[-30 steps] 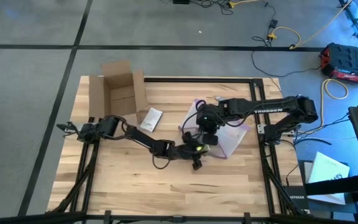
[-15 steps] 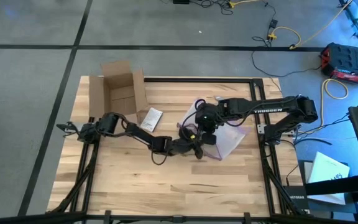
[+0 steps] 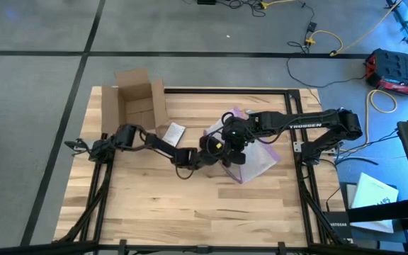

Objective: Unpack boxes
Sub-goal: Put the green charger adapter into the zip bag

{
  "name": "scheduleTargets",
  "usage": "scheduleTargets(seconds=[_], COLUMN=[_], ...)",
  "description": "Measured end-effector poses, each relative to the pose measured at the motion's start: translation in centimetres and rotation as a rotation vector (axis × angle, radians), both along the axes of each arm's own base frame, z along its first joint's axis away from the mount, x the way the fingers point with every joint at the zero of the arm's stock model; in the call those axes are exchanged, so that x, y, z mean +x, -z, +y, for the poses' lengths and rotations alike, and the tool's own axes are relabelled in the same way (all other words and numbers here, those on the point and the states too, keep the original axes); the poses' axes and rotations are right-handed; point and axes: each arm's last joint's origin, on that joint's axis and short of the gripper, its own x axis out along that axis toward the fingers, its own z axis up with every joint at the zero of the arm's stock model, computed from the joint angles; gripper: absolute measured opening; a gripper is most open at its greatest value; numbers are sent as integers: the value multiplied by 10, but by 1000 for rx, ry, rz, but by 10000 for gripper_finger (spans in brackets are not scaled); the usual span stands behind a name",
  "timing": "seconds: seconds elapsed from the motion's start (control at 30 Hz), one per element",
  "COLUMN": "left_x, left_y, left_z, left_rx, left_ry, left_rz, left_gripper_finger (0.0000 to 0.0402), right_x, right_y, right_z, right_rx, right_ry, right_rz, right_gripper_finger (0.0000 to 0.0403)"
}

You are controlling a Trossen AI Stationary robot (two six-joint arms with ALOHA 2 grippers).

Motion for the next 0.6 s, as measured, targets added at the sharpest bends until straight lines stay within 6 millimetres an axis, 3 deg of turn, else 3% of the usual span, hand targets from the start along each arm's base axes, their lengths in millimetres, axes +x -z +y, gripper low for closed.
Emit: scheduleTargets(seconds=[0.1, 0.3, 0.4, 0.6], left_x=[-1, 0, 1, 3], left_y=[2, 1, 2, 2], left_z=[7, 10, 8, -4], left_rx=[-18, -33, -66, -121], left_ry=[-24, -38, 7, 193], left_rz=[5, -11, -21, -7], left_gripper_finger=[128, 286, 339, 368], right_x=[0, 0, 0, 0], right_y=[0, 0, 0, 0], right_z=[0, 0, 0, 0], right_rx=[1, 1, 1, 2], right_ry=[0, 0, -1, -1], right_rz=[2, 3, 3, 5], right_gripper_finger=[10, 10, 10, 10])
